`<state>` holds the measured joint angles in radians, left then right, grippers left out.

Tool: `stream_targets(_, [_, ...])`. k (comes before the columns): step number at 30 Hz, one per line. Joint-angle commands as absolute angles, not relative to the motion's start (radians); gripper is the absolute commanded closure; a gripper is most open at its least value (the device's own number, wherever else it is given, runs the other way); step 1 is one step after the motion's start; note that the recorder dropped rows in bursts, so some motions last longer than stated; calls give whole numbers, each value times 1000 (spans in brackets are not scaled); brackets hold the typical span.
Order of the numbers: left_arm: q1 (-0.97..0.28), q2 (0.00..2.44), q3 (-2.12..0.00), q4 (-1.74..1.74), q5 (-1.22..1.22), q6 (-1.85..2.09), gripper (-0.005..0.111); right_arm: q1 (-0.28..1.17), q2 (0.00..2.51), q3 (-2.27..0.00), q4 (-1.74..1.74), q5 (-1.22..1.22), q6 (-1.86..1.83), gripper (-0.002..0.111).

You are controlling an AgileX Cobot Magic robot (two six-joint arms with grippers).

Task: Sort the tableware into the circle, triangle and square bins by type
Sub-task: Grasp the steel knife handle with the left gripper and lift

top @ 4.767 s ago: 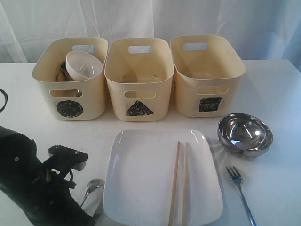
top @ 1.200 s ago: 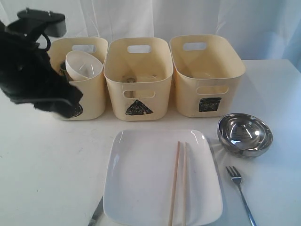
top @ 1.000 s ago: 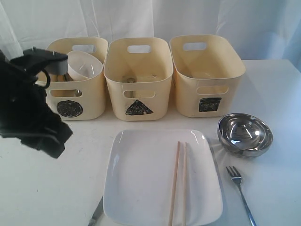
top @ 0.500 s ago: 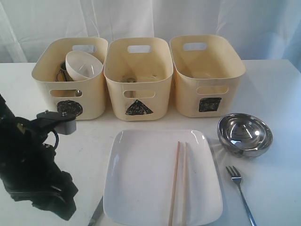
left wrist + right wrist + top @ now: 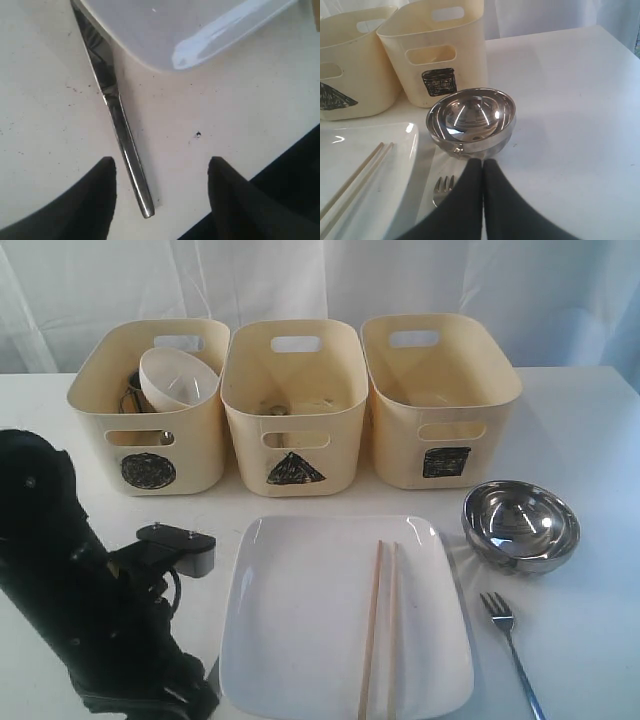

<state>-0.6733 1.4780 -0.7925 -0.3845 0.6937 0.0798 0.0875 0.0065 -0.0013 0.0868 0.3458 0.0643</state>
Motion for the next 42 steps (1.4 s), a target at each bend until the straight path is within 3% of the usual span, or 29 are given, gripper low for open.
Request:
stream_targets(1, [-723, 1514, -788, -272, 690, -56, 48, 79, 0, 0, 81, 342, 65, 108])
stream_targets(15, [-813, 1639, -788, -70, 639, -236, 48, 79, 0, 0, 81, 342, 65, 108])
stream_targets(31, [-816, 1654, -788, -76, 597, -236, 48, 79, 0, 0, 81, 342, 65, 108])
stream_targets(37, [-884, 1654, -788, -102, 586, -232, 48, 79, 0, 0, 81, 342, 65, 108])
stream_targets(42, [-890, 1663, -788, -16, 565, -339, 58, 79, 0, 0, 81, 342, 65, 108])
